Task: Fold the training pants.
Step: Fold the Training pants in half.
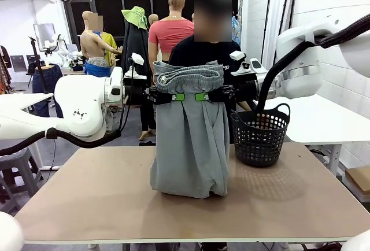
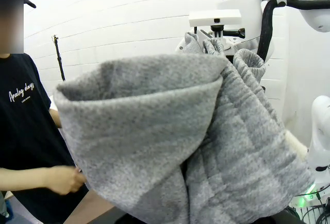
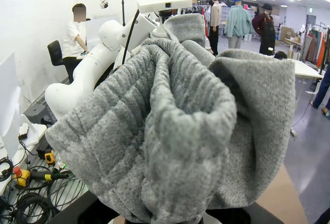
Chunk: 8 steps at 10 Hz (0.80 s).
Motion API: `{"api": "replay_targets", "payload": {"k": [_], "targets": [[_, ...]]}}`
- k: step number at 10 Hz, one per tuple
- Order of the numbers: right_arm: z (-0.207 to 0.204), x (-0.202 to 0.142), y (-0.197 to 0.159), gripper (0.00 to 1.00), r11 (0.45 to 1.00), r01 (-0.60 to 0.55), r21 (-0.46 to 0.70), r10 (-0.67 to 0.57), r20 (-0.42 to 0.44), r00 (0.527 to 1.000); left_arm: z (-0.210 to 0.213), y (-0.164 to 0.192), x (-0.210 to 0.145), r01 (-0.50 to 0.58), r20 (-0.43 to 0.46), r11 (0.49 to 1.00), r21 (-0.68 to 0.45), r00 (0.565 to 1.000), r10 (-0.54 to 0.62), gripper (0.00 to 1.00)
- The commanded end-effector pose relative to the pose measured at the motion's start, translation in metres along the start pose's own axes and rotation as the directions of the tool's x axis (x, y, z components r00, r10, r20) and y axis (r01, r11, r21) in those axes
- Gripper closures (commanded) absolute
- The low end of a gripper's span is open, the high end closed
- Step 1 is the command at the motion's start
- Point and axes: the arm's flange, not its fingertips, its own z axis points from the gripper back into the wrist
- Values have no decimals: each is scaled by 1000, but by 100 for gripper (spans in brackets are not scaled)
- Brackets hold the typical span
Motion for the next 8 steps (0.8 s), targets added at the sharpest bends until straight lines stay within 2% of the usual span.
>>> {"api": "replay_targets", "payload": {"k": [1,8], "targets": [[-1,1,1,100,1000,7,5,-7,15,1000,-1,1,3,-3,-7,1000,7,1000,3,100],[-1,1,1,100,1000,7,5,-7,15,1000,-1,1,3,-3,-7,1000,7,1000,3,100]]}}
